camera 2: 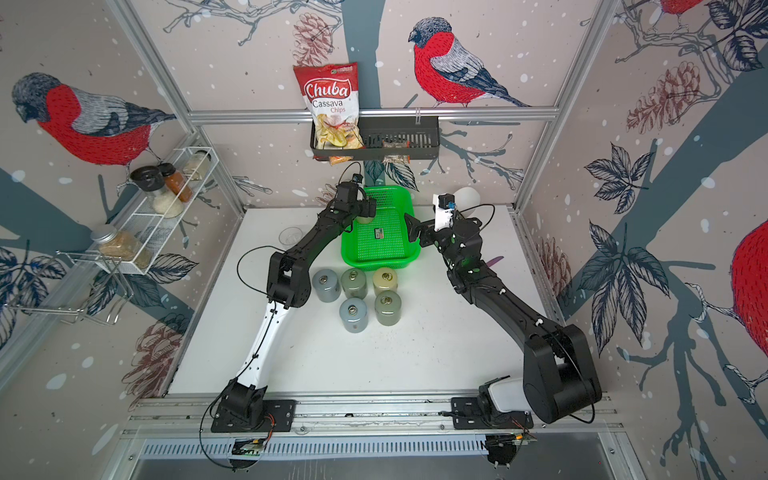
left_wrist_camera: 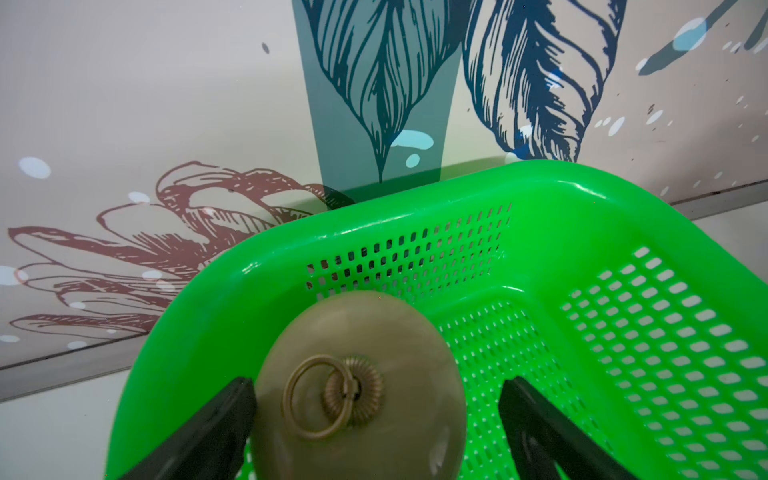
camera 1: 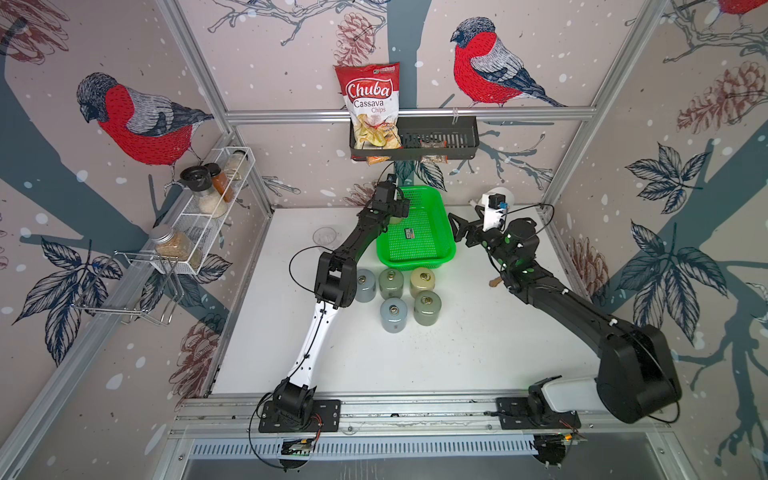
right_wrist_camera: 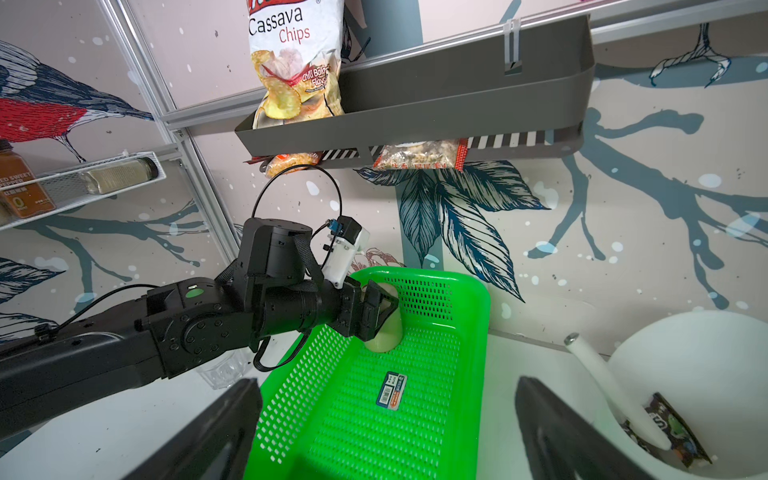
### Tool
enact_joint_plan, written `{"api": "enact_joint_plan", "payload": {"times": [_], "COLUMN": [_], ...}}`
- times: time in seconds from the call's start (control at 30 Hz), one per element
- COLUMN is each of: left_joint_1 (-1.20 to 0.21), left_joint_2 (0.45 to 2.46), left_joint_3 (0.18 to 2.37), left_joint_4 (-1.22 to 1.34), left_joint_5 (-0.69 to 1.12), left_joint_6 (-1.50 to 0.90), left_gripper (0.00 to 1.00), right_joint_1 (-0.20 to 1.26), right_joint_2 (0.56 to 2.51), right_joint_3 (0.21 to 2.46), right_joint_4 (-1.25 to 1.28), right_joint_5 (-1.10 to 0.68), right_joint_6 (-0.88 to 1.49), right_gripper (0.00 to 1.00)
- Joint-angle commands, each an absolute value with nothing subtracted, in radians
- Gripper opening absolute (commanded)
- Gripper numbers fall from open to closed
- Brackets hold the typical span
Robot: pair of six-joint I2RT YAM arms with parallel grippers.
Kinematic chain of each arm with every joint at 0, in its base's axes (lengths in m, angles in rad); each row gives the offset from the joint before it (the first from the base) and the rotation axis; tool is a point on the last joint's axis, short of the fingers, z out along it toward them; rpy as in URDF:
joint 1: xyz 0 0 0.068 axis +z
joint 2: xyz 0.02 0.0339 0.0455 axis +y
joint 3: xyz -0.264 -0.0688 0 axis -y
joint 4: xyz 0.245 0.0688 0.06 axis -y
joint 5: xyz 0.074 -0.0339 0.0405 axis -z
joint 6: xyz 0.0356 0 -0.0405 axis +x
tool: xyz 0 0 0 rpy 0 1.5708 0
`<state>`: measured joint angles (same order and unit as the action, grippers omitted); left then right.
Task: Take the tea canister out of the basket
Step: Move the tea canister to the basket.
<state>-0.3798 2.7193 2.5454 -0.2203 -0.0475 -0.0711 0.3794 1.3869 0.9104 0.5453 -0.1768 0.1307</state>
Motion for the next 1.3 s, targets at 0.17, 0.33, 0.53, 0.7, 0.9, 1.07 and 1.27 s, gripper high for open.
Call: {"api": "enact_joint_plan", "payload": {"times": [0.17,0.33,0.53,0.7,0.9,1.07,1.27], "left_joint_1": [-0.378,-0.383,-0.404,-0.419,-0.410,-0.407,-0.407], "left_joint_2": [2.721,2.715,2.696,2.616,2.573,2.537,2.539], "left_joint_3": [2.559,2.558,2.519,2.387,2.361,2.316,2.300], "left_joint_4": [-0.270,-0.281,-0.309,-0.253,-0.202,-0.159,-0.142], "left_joint_5": [0.089,0.115,0.099,0.080,0.058,0.077,0.068], "left_joint_6": [-0.048,-0.048,-0.042,-0.048,-0.063,-0.096,-0.101], "left_gripper": [0.92,0.91,0.91,0.92,0.96,0.96,0.96], "right_joint_1": [0.358,0.353,0.351,0.350,0.347,0.344,0.341], "right_joint_2": [1.394,1.391,1.392,1.386,1.383,1.385,1.385], "right_joint_3": [0.914,0.912,0.909,0.901,0.897,0.893,0.885], "right_joint_4": [0.572,0.569,0.562,0.551,0.549,0.551,0.545], "right_joint_5": [-0.215,-0.215,-0.216,-0.211,-0.209,-0.208,-0.207], "right_joint_6": [0.164,0.169,0.171,0.167,0.160,0.163,0.158], "right_gripper": [1.00,1.00,1.00,1.00,1.00,1.00,1.00]}}
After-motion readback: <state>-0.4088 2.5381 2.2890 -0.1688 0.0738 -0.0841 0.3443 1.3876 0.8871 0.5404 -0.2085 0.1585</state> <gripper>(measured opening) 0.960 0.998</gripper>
